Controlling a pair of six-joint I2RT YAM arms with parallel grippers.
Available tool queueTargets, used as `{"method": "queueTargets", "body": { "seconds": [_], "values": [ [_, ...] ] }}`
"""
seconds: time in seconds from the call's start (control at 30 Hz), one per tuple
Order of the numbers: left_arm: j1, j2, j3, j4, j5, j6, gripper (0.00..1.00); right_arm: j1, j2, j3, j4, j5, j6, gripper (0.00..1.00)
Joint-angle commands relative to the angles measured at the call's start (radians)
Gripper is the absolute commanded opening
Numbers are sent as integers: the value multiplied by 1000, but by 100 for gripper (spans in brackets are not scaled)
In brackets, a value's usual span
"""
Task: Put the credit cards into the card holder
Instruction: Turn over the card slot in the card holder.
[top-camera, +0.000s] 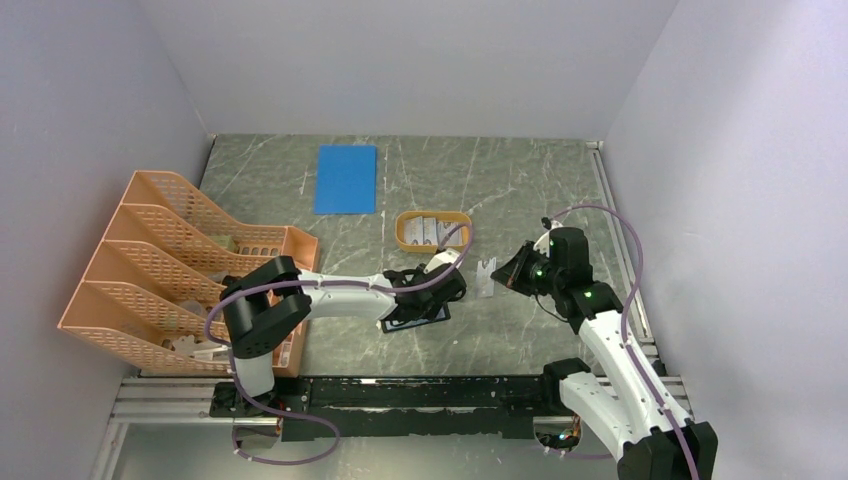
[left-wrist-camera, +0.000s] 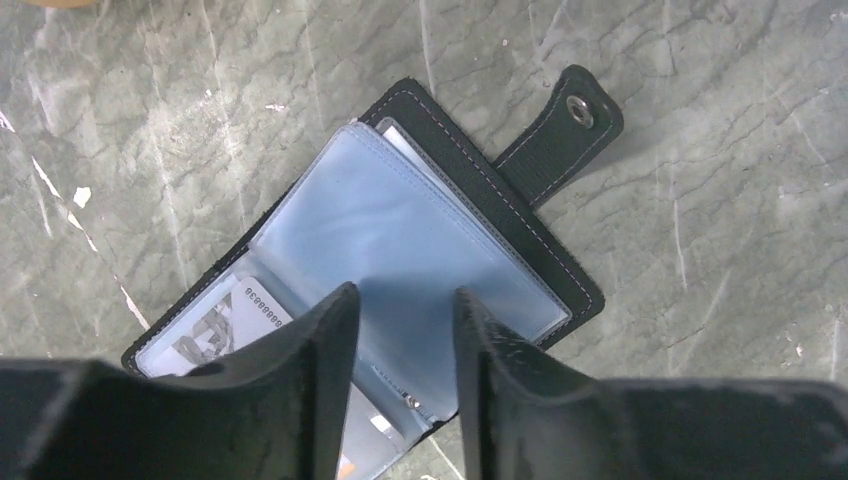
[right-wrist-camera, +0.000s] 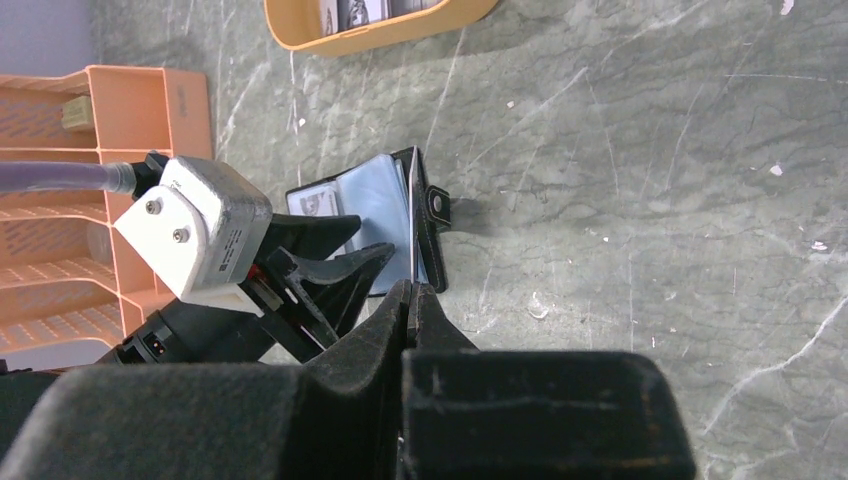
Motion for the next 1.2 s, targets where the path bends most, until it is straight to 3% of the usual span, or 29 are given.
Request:
{"method": "queueTargets", "body": {
  "seconds": [0.0, 0.27, 0.47, 0.73, 1.17],
  "values": [
    [1, 37, -60, -53, -35, 4, 39, 5, -11, 11, 6, 3, -7, 0],
    [3, 25, -95, -73, -54, -22, 5, 4, 12, -13, 33, -58, -11, 0],
    [3, 0, -134, -57, -44, -39, 5, 37, 56, -60, 93, -144, -4, 0],
    [2, -11, -167, -32, -34, -64, 5, 239, 175, -73, 214, -123, 73, 0],
    [2, -25, -190, -12, -33, -80, 5, 263, 246, -101, 235, -146, 81, 0]
  ]
}}
